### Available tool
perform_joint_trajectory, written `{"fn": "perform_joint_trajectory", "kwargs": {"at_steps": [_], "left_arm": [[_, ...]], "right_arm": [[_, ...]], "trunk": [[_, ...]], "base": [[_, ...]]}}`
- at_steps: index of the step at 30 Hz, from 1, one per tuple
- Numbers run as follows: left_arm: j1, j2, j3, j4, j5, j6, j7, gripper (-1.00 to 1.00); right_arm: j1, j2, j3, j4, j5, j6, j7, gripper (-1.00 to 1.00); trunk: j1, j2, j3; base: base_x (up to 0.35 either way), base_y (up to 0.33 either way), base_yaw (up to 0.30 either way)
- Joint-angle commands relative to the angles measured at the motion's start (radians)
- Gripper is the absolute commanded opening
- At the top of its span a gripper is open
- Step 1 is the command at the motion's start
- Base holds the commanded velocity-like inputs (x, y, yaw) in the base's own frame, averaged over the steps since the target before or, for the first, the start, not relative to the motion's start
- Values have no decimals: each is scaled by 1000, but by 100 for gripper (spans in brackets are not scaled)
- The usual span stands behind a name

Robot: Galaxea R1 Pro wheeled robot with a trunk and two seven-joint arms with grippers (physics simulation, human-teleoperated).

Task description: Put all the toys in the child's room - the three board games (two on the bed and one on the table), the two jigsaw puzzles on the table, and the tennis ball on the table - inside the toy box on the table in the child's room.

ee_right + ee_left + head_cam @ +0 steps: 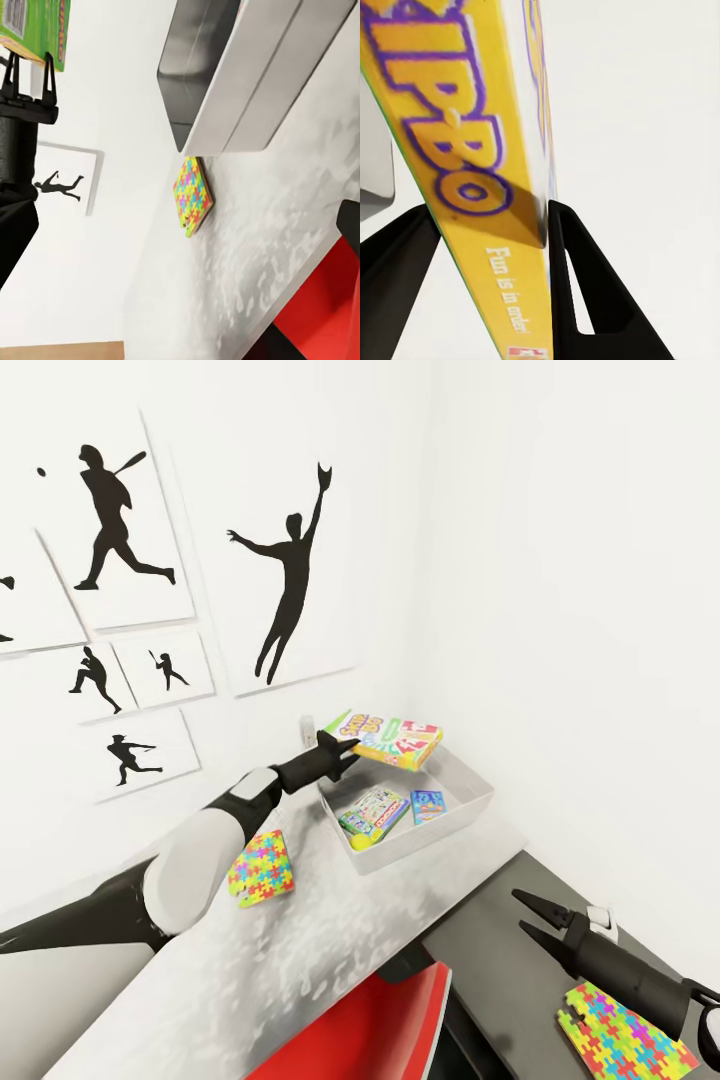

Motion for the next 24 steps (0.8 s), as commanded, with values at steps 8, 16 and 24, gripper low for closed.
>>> {"fn": "perform_joint_trajectory", "kwargs": {"at_steps": [8,16,24], "left_arm": [[10,0,5,-2,2,4,-4,-100],[11,1,5,-3,2,3,-5,-100],[12,1,5,-3,2,3,-4,-100]], "right_arm": [[-1,1,-1,0,10,4,10,100],[-2,2,4,0,10,4,10,100],[-2,2,5,0,10,4,10,100]], "trunk": [[1,-2,-2],[1,-2,-2],[1,-2,-2]], "base": [[0,0,-76],[0,0,-4],[0,-17,0]]}}
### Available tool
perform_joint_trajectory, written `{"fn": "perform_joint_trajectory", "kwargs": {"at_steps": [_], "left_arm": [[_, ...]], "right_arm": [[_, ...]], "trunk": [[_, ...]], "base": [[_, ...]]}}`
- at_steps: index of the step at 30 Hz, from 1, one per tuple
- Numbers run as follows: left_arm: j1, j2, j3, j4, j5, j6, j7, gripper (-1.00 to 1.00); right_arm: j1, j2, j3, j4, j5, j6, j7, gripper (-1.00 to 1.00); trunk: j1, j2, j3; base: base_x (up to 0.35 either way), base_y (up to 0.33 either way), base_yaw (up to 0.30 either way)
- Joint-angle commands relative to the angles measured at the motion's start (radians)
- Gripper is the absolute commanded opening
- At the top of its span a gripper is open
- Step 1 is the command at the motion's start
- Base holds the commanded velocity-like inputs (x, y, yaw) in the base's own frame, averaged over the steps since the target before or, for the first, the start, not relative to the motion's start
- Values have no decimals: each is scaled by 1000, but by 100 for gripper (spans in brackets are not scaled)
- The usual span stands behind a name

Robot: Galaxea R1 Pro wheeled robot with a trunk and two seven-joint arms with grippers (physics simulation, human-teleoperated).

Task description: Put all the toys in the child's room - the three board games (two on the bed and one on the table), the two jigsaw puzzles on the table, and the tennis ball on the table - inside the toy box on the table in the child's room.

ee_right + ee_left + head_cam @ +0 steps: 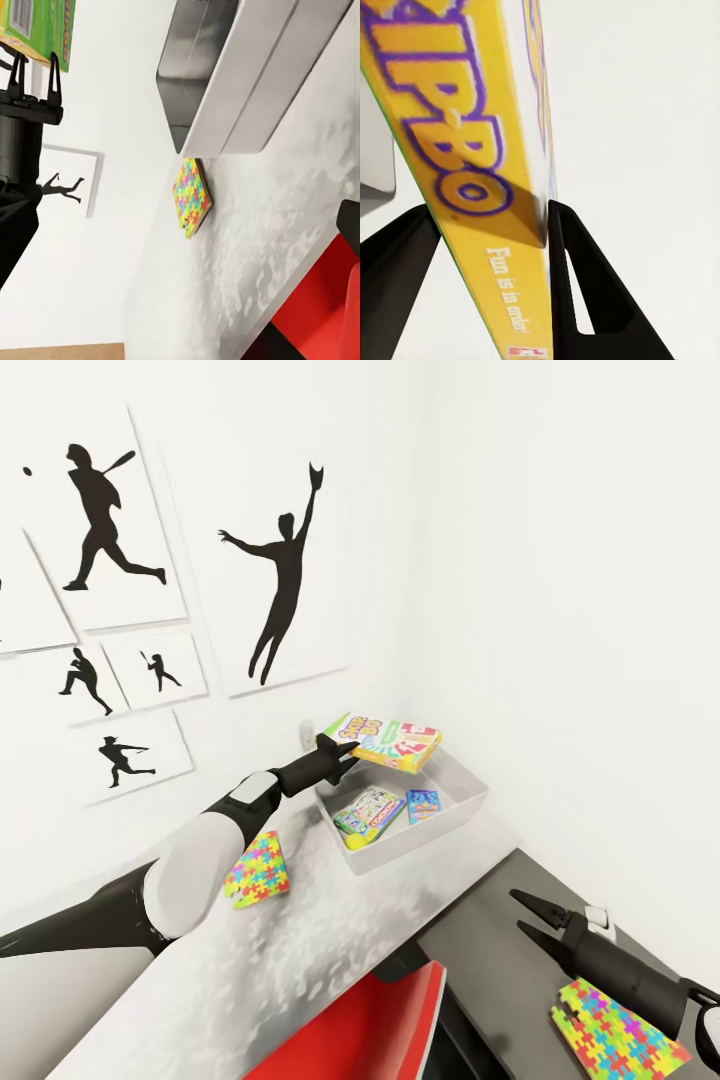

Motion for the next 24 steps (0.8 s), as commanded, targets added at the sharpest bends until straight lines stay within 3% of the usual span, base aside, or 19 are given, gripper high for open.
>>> {"fn": "perform_joint_trajectory", "kwargs": {"at_steps": [1,24], "left_arm": [[-1,0,5,-1,2,6,1,-100],[8,1,6,-7,1,6,1,-100]], "right_arm": [[-1,0,-1,0,10,4,10,100],[-1,0,-1,0,10,4,10,100]], "trunk": [[1,-2,-2],[1,-2,-2]], "base": [[0,-61,0],[0,-48,0]]}}
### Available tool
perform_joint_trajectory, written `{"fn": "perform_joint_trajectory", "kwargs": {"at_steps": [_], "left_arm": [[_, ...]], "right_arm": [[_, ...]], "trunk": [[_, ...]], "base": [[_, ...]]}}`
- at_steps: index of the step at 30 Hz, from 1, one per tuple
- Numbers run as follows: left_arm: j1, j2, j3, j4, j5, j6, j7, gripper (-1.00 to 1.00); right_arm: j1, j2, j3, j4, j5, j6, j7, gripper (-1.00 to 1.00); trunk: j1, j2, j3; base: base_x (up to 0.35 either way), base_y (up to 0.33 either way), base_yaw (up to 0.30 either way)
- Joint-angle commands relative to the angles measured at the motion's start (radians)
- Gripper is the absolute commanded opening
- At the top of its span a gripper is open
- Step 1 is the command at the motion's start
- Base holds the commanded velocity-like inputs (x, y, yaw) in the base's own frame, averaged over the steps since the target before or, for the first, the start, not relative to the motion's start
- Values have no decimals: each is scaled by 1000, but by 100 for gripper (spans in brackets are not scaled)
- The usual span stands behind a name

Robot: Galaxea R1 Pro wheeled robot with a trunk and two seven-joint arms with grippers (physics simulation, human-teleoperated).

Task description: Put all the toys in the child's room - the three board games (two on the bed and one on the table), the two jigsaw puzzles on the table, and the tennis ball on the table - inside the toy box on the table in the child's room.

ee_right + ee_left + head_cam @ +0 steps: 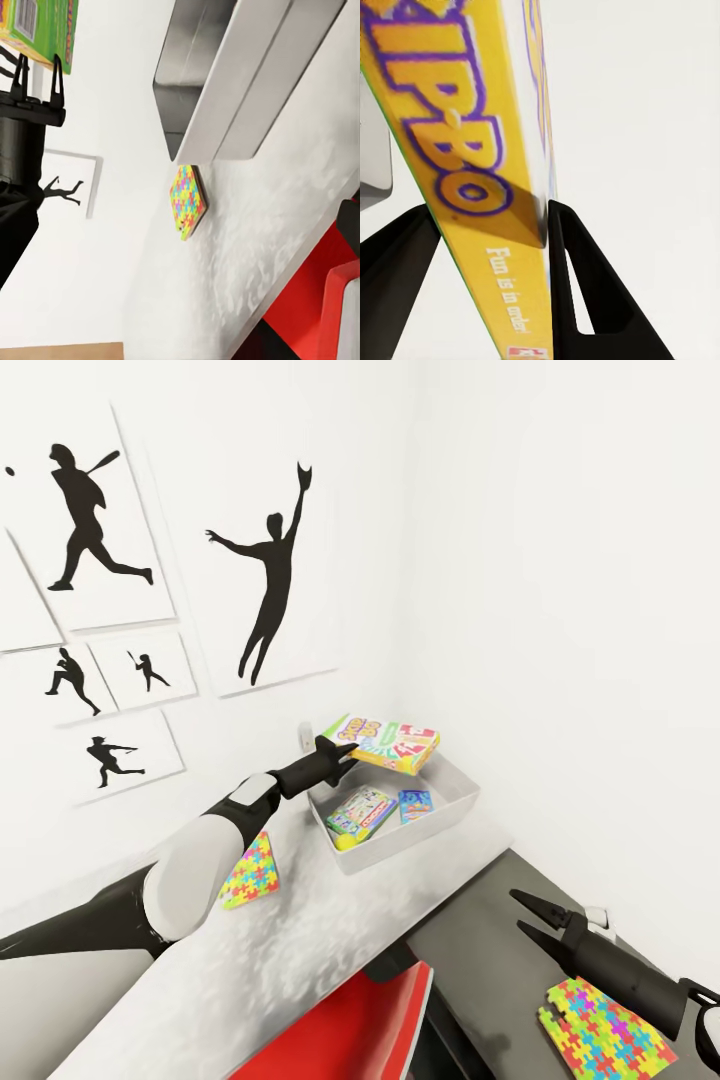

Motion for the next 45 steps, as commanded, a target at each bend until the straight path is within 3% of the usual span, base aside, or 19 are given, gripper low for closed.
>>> {"fn": "perform_joint_trajectory", "kwargs": {"at_steps": [1,39,45], "left_arm": [[-1,0,5,-1,2,6,1,-100],[3,-1,4,-3,2,6,1,-100],[1,-4,4,-4,1,7,18,-100]], "right_arm": [[-1,0,-1,0,10,4,10,100],[-1,1,-1,0,10,5,10,100],[-1,-2,-1,0,10,5,35,100]], "trunk": [[1,-2,-2],[1,-2,-2],[1,-2,-2]], "base": [[0,-7,0],[0,-25,0],[0,0,0]]}}
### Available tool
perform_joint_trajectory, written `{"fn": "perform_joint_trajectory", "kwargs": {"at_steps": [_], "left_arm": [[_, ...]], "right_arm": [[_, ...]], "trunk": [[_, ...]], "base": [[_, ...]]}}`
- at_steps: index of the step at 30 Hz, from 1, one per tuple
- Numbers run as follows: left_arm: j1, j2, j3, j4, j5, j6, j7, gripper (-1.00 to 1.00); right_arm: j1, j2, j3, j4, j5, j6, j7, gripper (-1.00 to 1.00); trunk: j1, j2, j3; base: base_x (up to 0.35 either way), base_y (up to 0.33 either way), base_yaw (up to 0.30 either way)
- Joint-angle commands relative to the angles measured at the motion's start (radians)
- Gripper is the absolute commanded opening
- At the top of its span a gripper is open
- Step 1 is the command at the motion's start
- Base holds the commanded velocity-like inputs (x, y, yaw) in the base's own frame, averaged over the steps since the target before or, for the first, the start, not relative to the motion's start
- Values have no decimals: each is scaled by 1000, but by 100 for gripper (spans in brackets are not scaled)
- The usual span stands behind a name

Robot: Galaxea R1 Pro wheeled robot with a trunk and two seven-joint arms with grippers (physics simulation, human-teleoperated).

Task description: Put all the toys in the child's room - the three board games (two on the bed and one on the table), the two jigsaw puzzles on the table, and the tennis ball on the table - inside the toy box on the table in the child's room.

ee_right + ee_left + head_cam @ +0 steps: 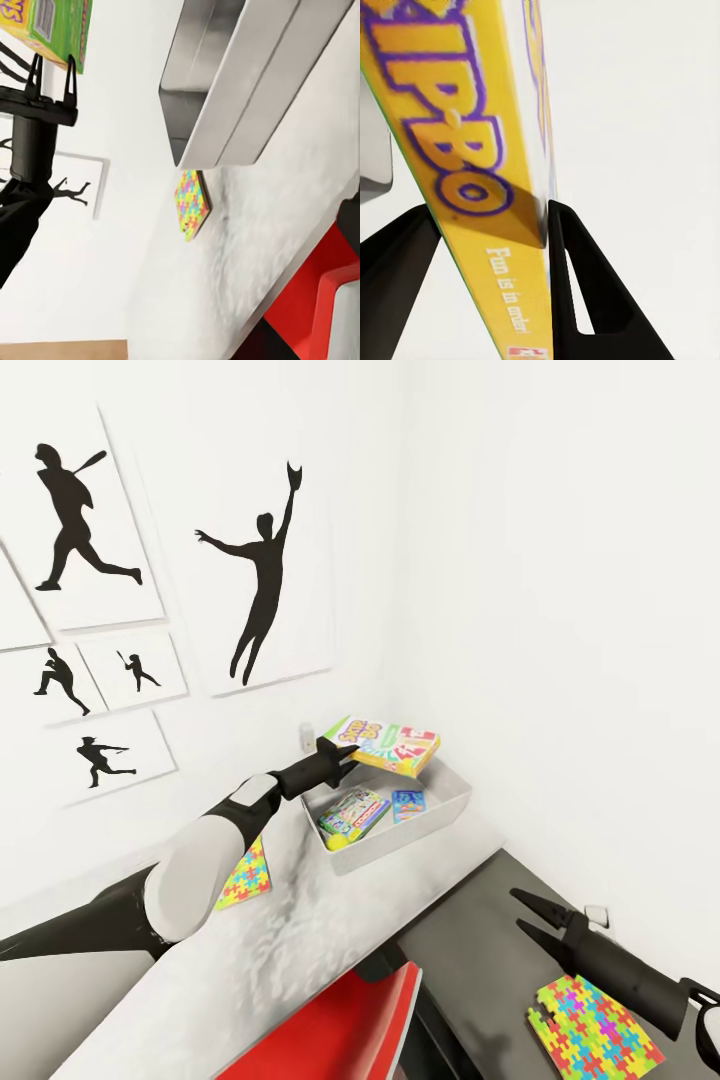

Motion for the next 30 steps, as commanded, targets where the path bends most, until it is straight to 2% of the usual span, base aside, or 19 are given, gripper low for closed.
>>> {"fn": "perform_joint_trajectory", "kwargs": {"at_steps": [1,8,11,16,30], "left_arm": [[-1,-1,6,-1,2,7,4,-100],[-5,-7,12,-1,6,-8,90,-100],[-5,-12,16,1,12,-66,132,-100],[-5,-12,18,4,13,-101,145,-100],[0,-12,19,11,13,-108,140,-100]], "right_arm": [[-1,-1,-1,0,9,4,14,100],[-1,0,0,0,11,3,46,100],[-1,-1,1,0,11,3,50,100],[-1,-1,1,0,11,3,51,100],[-1,-1,1,0,11,2,51,100]], "trunk": [[1,-2,-2],[1,-2,-2],[1,-2,-2],[1,-2,-2],[1,-2,-2]], "base": [[0,0,0],[0,0,0],[0,0,0],[0,0,0],[0,0,0]]}}
